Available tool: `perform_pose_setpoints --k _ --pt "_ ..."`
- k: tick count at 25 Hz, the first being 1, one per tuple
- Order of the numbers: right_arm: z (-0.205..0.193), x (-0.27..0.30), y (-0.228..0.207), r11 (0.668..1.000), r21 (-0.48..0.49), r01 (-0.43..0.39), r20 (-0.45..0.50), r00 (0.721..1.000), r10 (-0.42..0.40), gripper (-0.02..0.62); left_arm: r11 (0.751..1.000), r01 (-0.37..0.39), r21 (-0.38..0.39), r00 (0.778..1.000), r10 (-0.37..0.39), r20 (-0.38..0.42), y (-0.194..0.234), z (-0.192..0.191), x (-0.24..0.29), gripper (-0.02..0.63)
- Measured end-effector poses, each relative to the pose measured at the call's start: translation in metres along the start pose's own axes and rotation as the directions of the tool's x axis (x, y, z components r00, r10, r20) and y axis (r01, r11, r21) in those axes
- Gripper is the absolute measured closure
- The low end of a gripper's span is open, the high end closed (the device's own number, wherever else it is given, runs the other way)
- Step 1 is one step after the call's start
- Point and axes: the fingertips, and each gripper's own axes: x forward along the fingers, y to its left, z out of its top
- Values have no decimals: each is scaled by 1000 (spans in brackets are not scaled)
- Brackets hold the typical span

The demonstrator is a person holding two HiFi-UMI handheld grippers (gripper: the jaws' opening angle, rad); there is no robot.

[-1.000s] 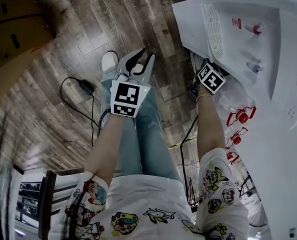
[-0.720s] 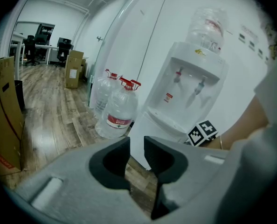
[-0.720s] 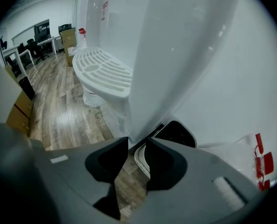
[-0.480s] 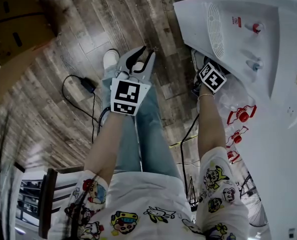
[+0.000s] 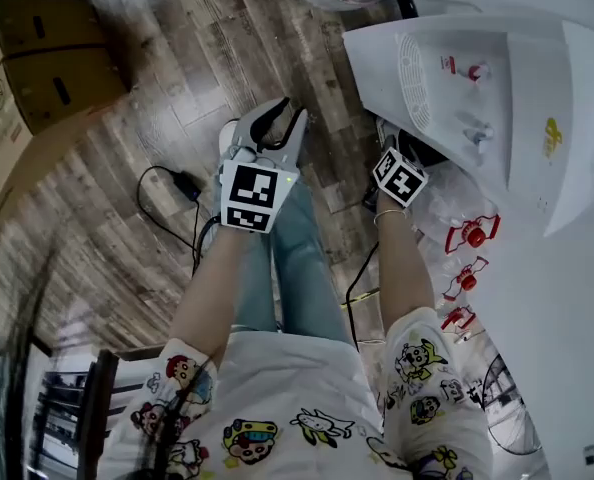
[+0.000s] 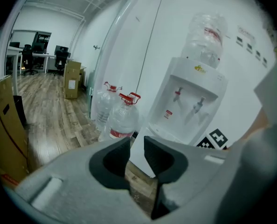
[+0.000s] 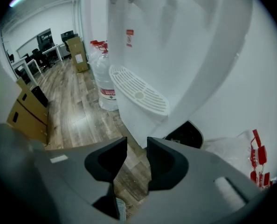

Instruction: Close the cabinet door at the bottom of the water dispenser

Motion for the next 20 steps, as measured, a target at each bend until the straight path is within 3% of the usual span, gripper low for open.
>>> perform_pose_setpoints --k 9,20 --pt "88 -87 98 986 -62 -155 139 977 163 454 999 14 50 998 -17 54 27 86 -44 519" --pt "210 -234 180 944 -101 -315 368 870 329 454 989 80 124 981 -100 164 33 207 -108 519"
